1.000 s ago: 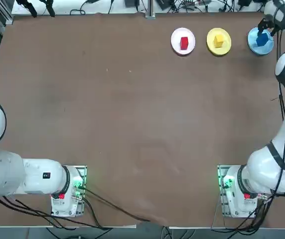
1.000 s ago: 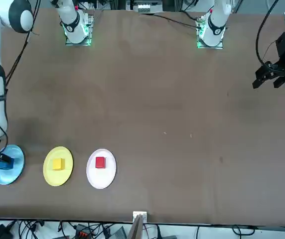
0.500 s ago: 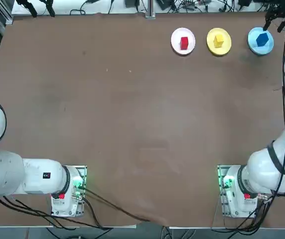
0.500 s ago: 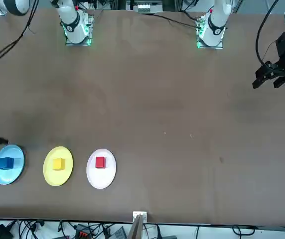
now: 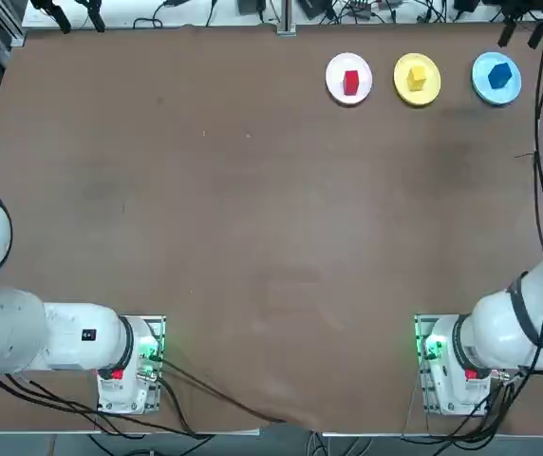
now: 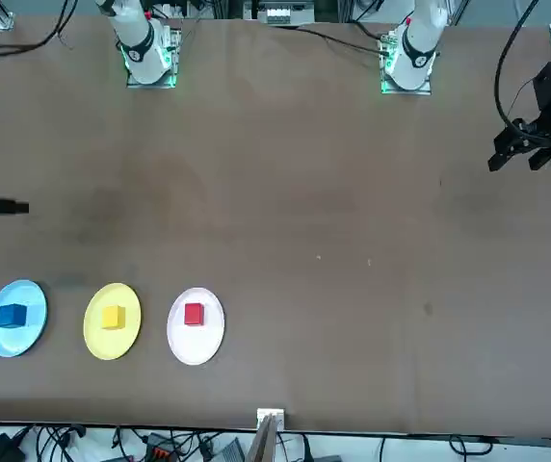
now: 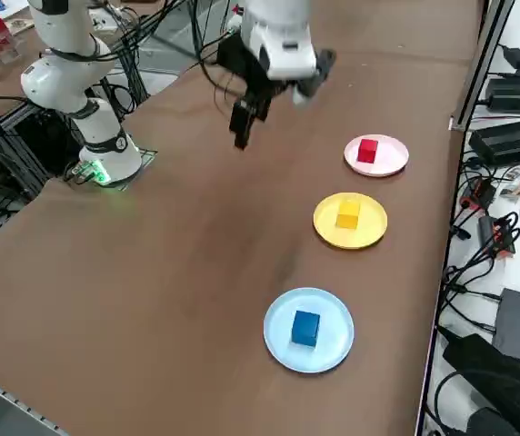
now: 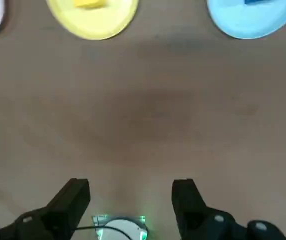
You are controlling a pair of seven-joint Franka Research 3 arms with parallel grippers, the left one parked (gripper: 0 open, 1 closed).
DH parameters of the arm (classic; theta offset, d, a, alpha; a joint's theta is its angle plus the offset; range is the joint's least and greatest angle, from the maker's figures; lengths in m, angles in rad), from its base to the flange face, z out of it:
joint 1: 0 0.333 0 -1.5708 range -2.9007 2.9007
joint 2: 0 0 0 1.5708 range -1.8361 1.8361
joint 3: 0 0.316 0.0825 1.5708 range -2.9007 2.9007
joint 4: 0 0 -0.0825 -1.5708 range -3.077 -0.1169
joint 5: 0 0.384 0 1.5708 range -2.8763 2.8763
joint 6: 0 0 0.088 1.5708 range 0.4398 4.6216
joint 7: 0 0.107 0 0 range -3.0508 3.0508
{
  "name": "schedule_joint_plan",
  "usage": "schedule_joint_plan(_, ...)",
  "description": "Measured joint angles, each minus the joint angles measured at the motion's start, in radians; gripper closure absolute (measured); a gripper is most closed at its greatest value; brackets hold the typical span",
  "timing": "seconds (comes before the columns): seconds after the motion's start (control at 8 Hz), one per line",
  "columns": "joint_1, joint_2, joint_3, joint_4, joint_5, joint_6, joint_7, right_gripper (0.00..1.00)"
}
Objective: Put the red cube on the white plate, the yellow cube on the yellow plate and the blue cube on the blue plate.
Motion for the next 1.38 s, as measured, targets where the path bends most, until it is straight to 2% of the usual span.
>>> schedule_joint_plan(0.25, 0.074, -0.050, -0.001, -0.014, -0.014, -0.011, 0.032, 0.00)
schedule_joint_plan(0.38, 0.096, -0.083, 0.012, -0.055, -0.015, 0.016, 0.082, 0.00)
schedule_joint_plan(0.5, 0.095, -0.131, 0.053, -0.128, -0.016, 0.087, 0.144, 0.00)
schedule_joint_plan(0.62, 0.087, -0.199, 0.104, -0.237, -0.020, 0.195, 0.195, 0.00)
schedule_joint_plan(0.75, 0.085, -0.275, 0.135, -0.361, -0.024, 0.322, 0.221, 0.00)
schedule_joint_plan(1.0, 0.084, -0.422, 0.160, -0.579, -0.025, 0.516, 0.225, 0.00)
schedule_joint_plan(1.12, 0.084, -0.474, 0.167, -0.640, -0.025, 0.535, 0.225, 0.00)
schedule_joint_plan(1.38, 0.084, -0.520, 0.178, -0.673, -0.025, 0.496, 0.230, 0.00)
